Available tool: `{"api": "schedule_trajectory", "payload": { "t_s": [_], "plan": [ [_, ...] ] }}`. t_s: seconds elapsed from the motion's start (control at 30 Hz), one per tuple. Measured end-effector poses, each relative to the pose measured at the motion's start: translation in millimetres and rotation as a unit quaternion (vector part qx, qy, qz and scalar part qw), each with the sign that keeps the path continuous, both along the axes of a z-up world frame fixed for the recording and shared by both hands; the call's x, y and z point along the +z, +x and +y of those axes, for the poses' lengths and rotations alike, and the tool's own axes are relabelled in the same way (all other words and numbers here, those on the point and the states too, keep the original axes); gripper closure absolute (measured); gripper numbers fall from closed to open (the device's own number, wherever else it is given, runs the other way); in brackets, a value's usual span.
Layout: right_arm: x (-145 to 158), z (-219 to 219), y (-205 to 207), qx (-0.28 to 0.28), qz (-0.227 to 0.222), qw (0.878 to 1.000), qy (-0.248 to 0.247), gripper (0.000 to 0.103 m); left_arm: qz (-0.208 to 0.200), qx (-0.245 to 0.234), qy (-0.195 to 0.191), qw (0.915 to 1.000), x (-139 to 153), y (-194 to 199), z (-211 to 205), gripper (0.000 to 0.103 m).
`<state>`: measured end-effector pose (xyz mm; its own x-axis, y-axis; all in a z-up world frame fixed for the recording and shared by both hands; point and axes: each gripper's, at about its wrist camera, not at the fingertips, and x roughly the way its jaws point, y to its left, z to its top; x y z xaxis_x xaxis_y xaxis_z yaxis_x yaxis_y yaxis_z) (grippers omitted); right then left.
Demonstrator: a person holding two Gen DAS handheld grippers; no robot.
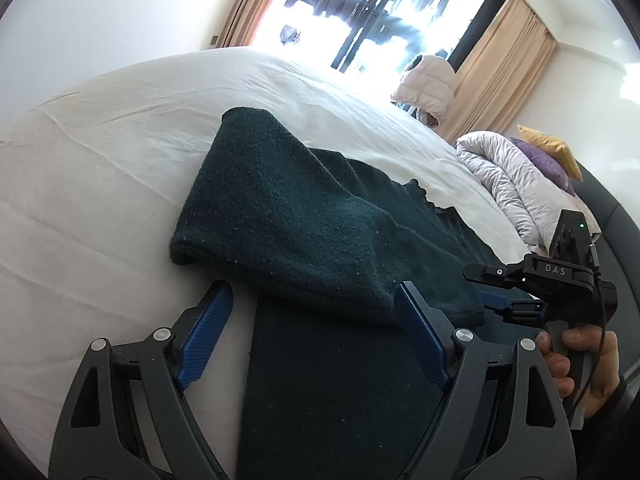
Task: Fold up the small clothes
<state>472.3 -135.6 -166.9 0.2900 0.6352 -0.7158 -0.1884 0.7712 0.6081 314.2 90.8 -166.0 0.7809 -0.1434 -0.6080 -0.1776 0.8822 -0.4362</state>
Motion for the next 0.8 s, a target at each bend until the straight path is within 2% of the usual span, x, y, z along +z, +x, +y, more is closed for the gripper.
{"api": "schedule_trajectory", "payload": {
  "t_s": [0.03,0.13,0.17,0.2,0.23,0.47,0.6,0.8],
  "plan": [
    [1.5,6.0,-0.2,0.014,0.000,1.000,-0.003,0.055,-0.001,0.000,0.001,1.0000,-0.1,-0.3,-0.2,0.020],
    [5.6,21.0,0.4,0.029,-0.016,0.999,-0.039,0.056,0.000,0.000,0.003,1.0000,-0.9,-0.4,-1.4,0.020],
    [4.8,22.5,1.7,0.026,-0.017,0.999,-0.042,0.063,0.000,0.000,0.002,1.0000,-0.9,-0.3,-1.1,0.020],
    [4.6,21.0,2.8,0.021,-0.018,0.999,-0.047,0.071,-0.001,0.000,0.001,1.0000,-0.2,-1.4,-1.0,0.020],
    [3.1,21.7,4.1,0.018,-0.017,0.999,-0.043,0.092,-0.001,0.000,-0.001,1.0000,-0.6,-1.2,-1.1,0.020],
    [24.8,-5.5,7.3,-0.034,-0.060,0.997,-0.040,0.092,-0.002,0.000,-0.004,1.0000,-3.3,1.3,0.5,0.020],
    [25.4,-32.1,14.6,-0.066,-0.057,0.995,-0.038,0.092,-0.002,0.000,-0.004,1.0000,-3.1,2.7,0.8,0.020],
    [5.7,-79.4,24.9,-0.130,-0.034,0.990,-0.034,0.092,-0.003,0.001,-0.005,1.0000,-3.5,3.7,1.1,0.020]
  ]
}}
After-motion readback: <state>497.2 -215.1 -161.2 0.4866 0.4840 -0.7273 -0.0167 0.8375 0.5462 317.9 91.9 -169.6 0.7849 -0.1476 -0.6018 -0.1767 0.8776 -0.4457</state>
